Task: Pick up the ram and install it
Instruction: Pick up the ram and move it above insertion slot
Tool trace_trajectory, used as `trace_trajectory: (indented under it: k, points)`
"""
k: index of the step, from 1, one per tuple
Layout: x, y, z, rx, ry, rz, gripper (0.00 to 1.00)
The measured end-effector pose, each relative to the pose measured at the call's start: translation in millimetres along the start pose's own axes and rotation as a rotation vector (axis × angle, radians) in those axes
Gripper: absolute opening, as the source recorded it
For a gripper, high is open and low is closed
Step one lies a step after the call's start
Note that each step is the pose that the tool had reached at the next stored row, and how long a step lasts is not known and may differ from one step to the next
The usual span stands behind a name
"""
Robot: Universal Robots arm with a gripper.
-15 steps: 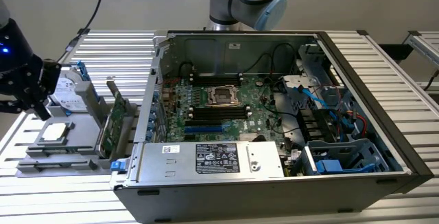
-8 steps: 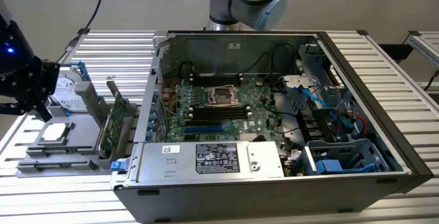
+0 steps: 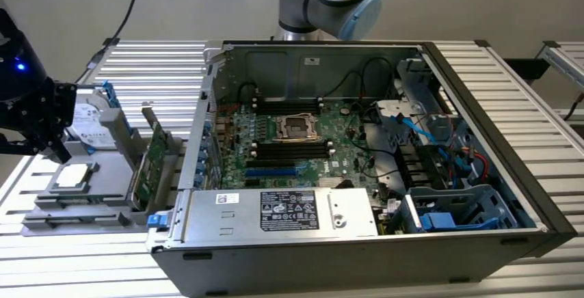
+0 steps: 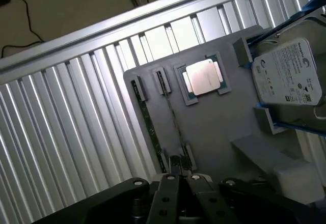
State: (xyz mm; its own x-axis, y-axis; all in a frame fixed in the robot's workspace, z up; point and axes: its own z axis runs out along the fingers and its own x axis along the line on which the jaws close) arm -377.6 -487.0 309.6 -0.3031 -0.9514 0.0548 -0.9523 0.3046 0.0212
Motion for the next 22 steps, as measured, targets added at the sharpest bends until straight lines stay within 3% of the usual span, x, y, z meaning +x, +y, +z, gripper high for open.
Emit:
trace_trajectory:
  k: [15, 20, 22]
  points:
    - [-0.1, 0.1, 3.2, 0.0154, 0.0076, -0.27, 0.11]
    - [0.0, 0.6, 3.2, 0.0157, 0.0087, -0.275, 0.16]
    - [0.5, 1.5, 3.8, 0.0157, 0.0089, -0.275, 0.29]
